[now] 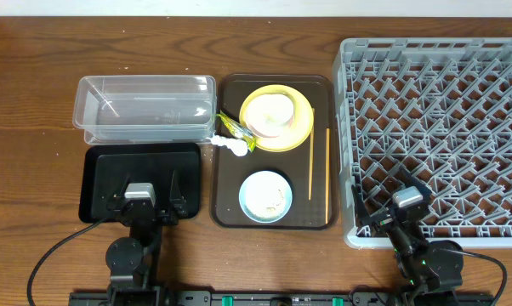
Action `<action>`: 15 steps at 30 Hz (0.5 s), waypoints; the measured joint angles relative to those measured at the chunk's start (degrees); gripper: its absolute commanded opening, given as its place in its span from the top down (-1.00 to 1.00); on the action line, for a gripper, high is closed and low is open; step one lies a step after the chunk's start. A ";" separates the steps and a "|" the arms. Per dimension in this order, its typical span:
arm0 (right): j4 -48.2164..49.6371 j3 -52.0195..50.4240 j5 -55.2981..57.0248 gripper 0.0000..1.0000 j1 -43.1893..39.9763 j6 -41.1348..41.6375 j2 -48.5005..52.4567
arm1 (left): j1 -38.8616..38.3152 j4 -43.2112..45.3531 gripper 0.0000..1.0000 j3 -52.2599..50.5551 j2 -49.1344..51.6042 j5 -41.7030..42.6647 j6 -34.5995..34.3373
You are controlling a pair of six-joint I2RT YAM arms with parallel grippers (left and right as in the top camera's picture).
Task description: Sort waste into correct bins and load items into the dishwasher rack
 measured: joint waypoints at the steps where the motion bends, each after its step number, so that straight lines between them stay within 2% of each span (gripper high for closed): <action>1: 0.02 0.00 0.00 -0.99 0.00 0.00 0.00 | 0.00 -0.02 -0.90 0.00 0.00 0.00 0.00; 15: 0.00 0.00 0.02 -0.99 0.00 0.00 0.00 | 0.00 0.00 -0.90 0.00 0.00 0.00 0.00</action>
